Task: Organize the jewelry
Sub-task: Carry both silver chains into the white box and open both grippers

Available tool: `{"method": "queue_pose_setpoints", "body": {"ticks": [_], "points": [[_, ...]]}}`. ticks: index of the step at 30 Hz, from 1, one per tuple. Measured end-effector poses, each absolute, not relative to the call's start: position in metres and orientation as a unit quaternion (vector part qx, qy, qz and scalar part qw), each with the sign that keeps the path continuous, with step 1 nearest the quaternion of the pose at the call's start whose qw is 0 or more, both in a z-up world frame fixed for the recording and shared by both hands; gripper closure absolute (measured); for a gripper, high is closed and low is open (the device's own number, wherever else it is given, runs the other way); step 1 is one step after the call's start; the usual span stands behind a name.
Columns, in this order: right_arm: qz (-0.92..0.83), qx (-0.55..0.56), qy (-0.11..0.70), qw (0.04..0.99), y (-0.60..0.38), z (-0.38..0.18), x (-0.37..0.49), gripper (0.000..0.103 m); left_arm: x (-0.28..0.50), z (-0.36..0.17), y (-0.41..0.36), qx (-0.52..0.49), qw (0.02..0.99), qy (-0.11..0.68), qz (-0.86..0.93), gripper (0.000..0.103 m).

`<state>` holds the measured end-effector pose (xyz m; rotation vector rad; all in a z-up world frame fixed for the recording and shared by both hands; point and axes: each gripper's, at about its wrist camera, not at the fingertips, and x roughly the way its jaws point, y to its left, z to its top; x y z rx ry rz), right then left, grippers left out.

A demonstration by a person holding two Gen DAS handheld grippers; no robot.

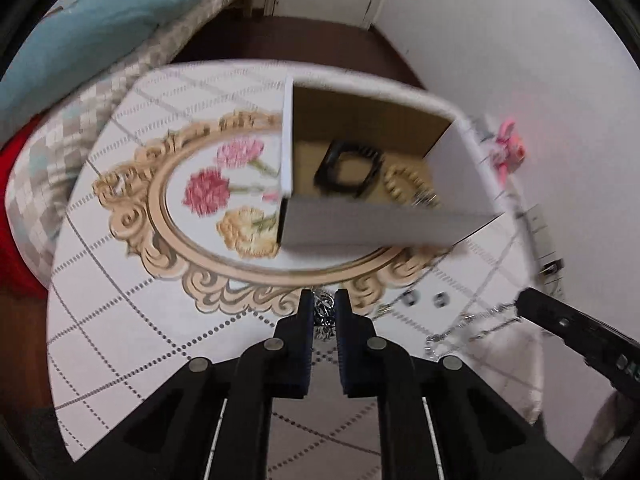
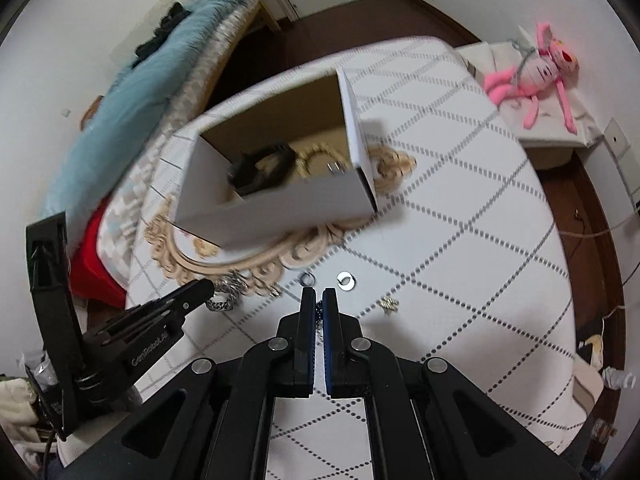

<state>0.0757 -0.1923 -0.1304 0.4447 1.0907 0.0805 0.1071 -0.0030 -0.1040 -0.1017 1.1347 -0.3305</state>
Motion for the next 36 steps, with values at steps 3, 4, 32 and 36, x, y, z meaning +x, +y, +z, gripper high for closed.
{"method": "queue_pose_setpoints", "body": {"ticks": [3,4,32,36], "points": [[0.055,0.211,0.498,0.839,-0.193,-0.104,0.077,0.100,0.104,-0.067,0.000,-0.060,0.840,0.509,-0.176,0.096],[0.061,0.210,0.492,0.843,-0.193,-0.095,0.078,0.100,0.106,-0.057,0.000,-0.062,0.843,0.503,-0.182,0.096],[0.013,0.083,0.552,0.830,-0.203,-0.092,0.251,0.024,0.224,-0.060,-0.006,-0.002,0.845,0.532,-0.056,0.020],[-0.012,0.042,0.555,0.831,-0.200,-0.100,0.234,0.013,0.219,-0.068,-0.002,0.011,0.854,0.519,-0.036,0.000]]}}
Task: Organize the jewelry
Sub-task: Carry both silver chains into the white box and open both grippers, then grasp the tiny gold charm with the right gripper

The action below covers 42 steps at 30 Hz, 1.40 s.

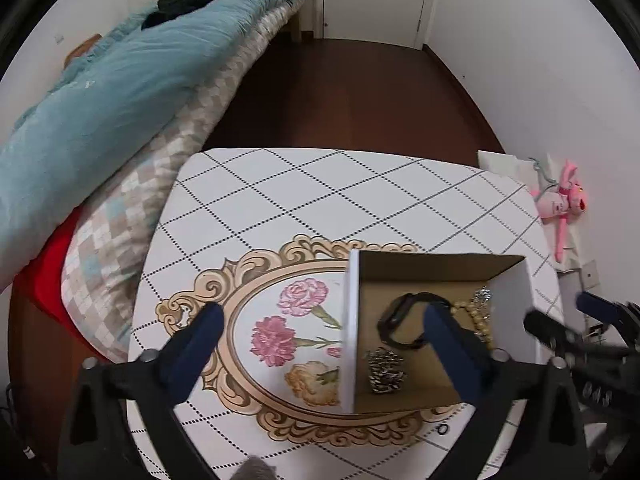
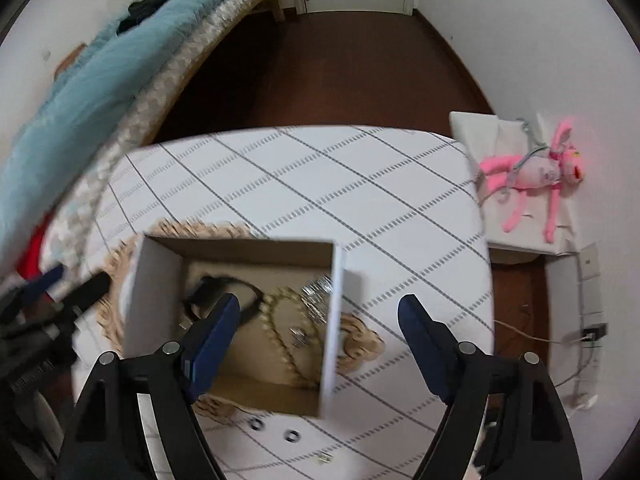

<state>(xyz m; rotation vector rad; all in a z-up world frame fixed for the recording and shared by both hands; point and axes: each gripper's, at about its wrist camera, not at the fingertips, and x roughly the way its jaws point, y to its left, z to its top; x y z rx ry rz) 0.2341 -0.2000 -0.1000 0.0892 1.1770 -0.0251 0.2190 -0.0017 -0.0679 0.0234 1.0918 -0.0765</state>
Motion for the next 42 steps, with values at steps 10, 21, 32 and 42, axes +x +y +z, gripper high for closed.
{"method": "queue_pose_setpoints", "body": {"ticks": [10,21,32,42], "points": [[-0.031,0.032,0.559,0.828,-0.191,-0.117,0.201,0.003,0.201,-0.068,-0.006,0.025,0.857,0.513,-0.031,0.000],[-0.034,0.045,0.510,0.859,-0.189,-0.063,0.167,0.003,0.165,-0.023,-0.004,0.040,0.881,0.472,-0.018,0.000],[-0.028,0.102,0.525,0.845,-0.203,-0.114,0.103,0.009,0.112,-0.089,-0.006,0.057,0.855,0.516,0.003,0.000],[-0.027,0.111,0.534,0.838,-0.193,-0.196,0.080,0.054,0.097,-0.152,-0.012,0.078,0.826,0.558,0.007,0.000]]}}
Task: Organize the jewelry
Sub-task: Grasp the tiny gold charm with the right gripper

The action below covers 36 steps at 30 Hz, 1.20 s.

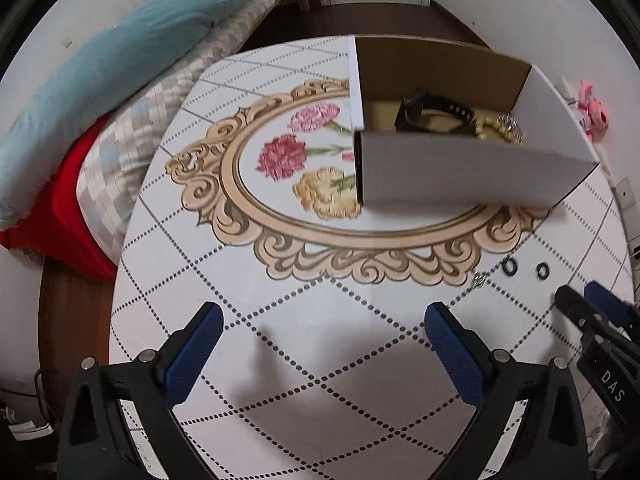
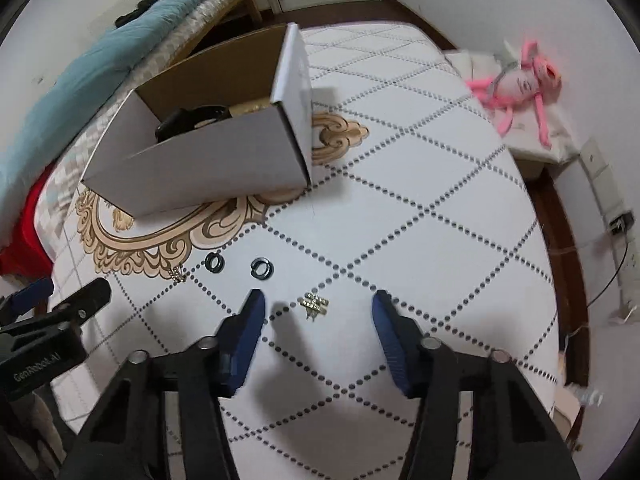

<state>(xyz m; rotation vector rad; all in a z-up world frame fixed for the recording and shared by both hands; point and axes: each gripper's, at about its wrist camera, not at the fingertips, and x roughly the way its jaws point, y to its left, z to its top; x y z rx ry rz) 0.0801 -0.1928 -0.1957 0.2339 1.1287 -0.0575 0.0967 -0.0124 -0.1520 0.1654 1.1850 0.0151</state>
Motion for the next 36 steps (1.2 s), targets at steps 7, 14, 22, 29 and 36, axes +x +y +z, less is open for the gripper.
{"method": "queue_pose_setpoints", "body": {"ticks": [7,14,22,29,36], "points": [[-0.056,0.057,0.515,0.854,-0.175,-0.197,0.078,0.089,0.097,-0.158,-0.012,0.079,0.826,0.558,0.006,0.001],[-0.052,0.063,0.511,0.856,-0.177,-0.194,0.076,0.095,0.098,-0.160,-0.023,0.068,0.827,0.557,-0.024,0.001],[-0.050,0.097,0.510,0.853,-0.196,-0.190,0.075,0.098,0.103,-0.161,-0.056,0.062,0.832,0.546,-0.076,0.004],[-0.056,0.115,0.510,0.851,-0.208,-0.186,0.072,0.098,0.107,-0.167,-0.075,0.066,0.830,0.546,-0.096,0.056],[-0.060,0.120,0.507,0.852,-0.213,-0.181,0.073,0.099,0.107,-0.163,-0.082,0.070,0.831,0.541,-0.108,0.097]]}}
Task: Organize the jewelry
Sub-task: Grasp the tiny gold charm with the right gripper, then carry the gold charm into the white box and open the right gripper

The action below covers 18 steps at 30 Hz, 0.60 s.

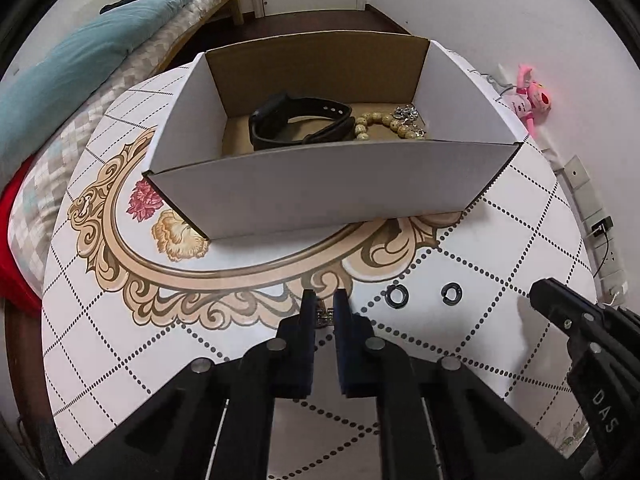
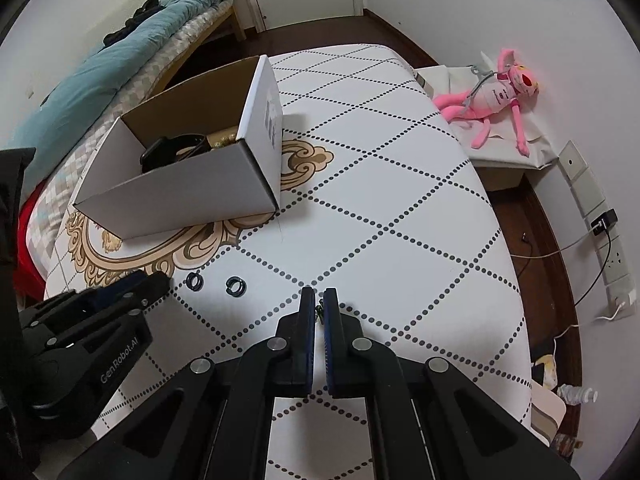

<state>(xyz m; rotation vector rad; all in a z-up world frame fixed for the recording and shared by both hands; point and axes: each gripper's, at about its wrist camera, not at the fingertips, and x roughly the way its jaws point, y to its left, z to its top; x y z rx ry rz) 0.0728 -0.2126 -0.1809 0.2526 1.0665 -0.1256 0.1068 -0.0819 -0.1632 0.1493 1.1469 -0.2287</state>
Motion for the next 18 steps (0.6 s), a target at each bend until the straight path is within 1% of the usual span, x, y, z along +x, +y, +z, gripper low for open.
{"method": "queue_pose_setpoints", "body": {"ticks": [7,9,12,18], "points": [[-0.052,0.124,0.495,0.858,-0.208,-0.167,0.073,0.099,0.101,-0.162,-0.075,0.056,0.830,0.543,-0.113,0.097],[-0.049,0.127,0.491,0.861,-0.207,-0.162,0.073,0.099,0.098,-0.154,-0.072,0.047,0.830,0.543,-0.120,0.097],[-0.040,0.136,0.481,0.865,-0.206,-0.149,0.074,0.099,0.096,-0.133,-0.067,0.027,0.833,0.536,-0.136,0.097],[-0.006,0.167,0.452,0.876,-0.211,-0.104,0.090,0.099,0.121,-0.059,-0.053,-0.015,0.850,0.499,-0.168,0.097]]}}
